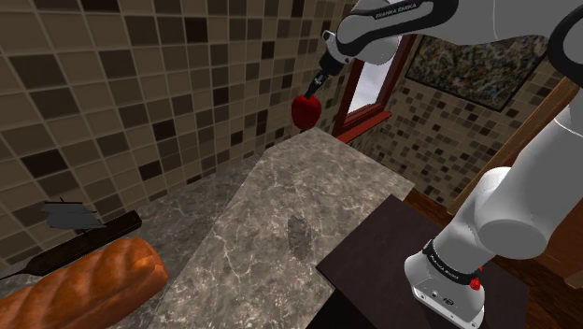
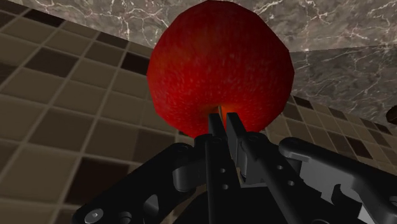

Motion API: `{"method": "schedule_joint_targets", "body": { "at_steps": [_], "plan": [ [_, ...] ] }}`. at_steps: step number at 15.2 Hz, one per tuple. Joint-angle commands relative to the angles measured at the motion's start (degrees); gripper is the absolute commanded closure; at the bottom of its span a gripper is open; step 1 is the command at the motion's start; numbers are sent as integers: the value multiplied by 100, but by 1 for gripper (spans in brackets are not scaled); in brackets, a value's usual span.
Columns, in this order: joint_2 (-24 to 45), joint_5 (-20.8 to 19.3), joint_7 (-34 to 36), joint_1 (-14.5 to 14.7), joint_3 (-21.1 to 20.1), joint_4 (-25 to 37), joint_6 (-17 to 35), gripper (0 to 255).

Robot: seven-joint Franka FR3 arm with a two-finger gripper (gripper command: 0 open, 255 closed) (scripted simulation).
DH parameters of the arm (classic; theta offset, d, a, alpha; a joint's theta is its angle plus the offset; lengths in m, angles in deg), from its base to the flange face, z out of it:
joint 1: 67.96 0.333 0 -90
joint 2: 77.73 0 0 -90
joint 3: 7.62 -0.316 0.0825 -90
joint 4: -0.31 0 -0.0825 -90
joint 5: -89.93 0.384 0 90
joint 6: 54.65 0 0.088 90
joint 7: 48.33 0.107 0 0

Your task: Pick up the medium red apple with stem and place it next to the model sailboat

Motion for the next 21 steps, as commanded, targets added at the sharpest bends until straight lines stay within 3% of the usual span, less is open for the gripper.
{"method": "schedule_joint_targets", "body": {
  "at_steps": [1, 13, 21],
  "plan": [
    [-50, -54, 51, -6, 4, 98, -142, 255],
    [-246, -294, 319, -23, 3, 741, -952, 255],
    [-259, -764, 1609, 442, -601, 669, -721, 255]
  ]
}}
